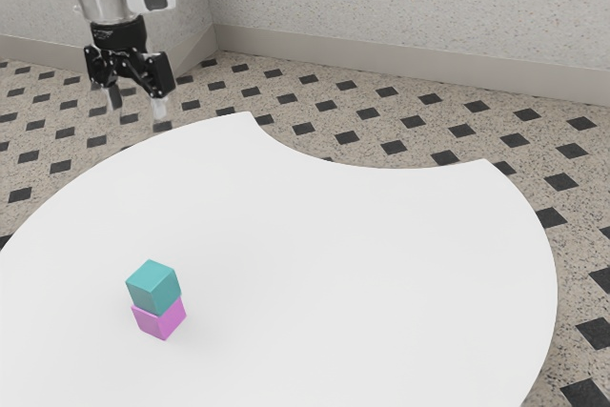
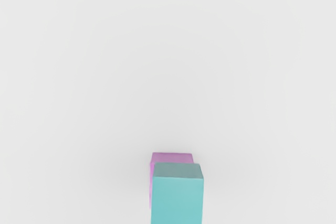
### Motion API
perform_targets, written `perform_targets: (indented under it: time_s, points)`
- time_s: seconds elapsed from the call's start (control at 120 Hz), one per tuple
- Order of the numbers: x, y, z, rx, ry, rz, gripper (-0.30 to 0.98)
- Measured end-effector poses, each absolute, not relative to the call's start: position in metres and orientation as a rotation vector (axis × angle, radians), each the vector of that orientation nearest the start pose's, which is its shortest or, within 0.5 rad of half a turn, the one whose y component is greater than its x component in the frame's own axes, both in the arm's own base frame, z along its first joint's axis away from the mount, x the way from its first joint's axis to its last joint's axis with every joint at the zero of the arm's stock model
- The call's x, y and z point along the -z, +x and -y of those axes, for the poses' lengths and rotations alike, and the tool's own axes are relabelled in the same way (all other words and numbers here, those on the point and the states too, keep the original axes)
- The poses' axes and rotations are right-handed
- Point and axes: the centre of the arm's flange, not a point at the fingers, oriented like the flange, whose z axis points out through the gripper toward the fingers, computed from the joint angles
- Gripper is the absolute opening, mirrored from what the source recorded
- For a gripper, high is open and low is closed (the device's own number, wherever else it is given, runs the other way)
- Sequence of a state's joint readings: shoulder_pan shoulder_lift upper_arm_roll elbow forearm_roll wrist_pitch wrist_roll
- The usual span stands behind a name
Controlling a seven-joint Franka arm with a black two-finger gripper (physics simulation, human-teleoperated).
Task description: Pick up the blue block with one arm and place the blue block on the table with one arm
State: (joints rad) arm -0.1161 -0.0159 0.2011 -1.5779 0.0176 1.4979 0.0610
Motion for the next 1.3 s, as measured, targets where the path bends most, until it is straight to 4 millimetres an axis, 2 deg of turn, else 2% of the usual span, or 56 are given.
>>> perform_targets:
  time_s: [0.1,0.142,0.183,0.208,0.242,0.325,0.442,0.542,0.7,0.875,1.233,1.3]
  points:
    - [-0.628,0.542,-0.058,-0.024,-3.127,0.050,0.69]
    - [-0.625,0.534,-0.058,-0.016,-3.133,0.048,0.69]
    - [-0.614,0.516,-0.052,-0.035,-3.145,0.034,0.69]
    - [-0.599,0.504,-0.045,-0.060,-3.153,0.015,0.69]
    - [-0.567,0.487,-0.037,-0.114,-3.163,-0.007,0.69]
    - [-0.499,0.455,-0.029,-0.204,-3.173,-0.018,0.69]
    - [-0.435,0.429,-0.026,-0.236,-3.166,-0.012,0.69]
    - [-0.395,0.423,-0.035,-0.183,-3.168,0.033,0.69]
    - [-0.386,0.432,-0.033,-0.028,-3.167,0.047,0.69]
    - [-0.381,0.440,-0.033,0.042,-3.169,0.074,0.69]
    - [-0.350,0.437,-0.034,-0.028,-3.174,0.127,0.69]
    - [-0.345,0.437,-0.045,-0.042,-3.175,0.171,0.69]
